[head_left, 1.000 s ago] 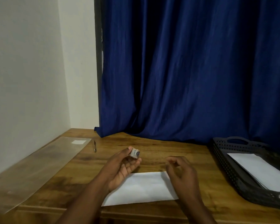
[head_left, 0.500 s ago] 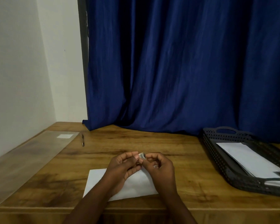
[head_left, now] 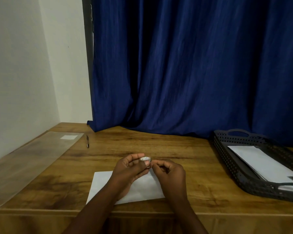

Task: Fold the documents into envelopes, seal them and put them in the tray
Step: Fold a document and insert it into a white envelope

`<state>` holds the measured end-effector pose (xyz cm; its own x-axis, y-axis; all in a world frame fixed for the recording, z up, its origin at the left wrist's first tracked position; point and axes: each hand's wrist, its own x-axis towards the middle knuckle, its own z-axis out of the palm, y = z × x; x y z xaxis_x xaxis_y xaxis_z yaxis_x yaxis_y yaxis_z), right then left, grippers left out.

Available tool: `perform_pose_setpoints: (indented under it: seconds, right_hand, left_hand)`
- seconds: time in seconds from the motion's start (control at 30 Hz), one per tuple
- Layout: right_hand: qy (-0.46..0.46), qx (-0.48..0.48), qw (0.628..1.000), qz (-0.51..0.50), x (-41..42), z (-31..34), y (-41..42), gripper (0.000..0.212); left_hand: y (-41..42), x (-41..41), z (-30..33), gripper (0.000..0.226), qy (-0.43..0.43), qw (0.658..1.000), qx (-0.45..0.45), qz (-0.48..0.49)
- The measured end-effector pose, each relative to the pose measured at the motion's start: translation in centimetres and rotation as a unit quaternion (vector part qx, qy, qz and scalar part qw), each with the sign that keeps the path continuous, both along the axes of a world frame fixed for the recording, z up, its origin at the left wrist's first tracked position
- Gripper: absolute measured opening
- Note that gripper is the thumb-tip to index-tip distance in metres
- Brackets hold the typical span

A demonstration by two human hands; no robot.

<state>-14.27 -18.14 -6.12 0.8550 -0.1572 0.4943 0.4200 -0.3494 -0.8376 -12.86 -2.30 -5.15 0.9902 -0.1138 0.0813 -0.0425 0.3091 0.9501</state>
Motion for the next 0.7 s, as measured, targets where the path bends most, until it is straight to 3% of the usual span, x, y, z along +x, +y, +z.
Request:
perform_pose_setpoints:
  seconds: [0.17, 0.57, 0.7]
  right_hand:
    - [0.012, -0.001, 1.000, -0.007, 0.10, 0.00, 0.07, 0.011]
    - [0.066, 0.134, 0.987, 0.050, 0.14, 0.59, 0.02, 0.016]
    - [0.053, 0.079, 0.994, 0.053, 0.06, 0.41, -0.17, 0.012]
  left_hand:
    - [0.00, 0.09, -0.33, 0.057, -0.015, 1.000, 0.021, 0.001]
    - [0.18, 0.43, -0.58, 0.055, -0.014, 1.000, 0.022, -0.012]
    - [0.22, 0.29, -0.41, 0.056, -0.012, 1.000, 0.019, -0.015]
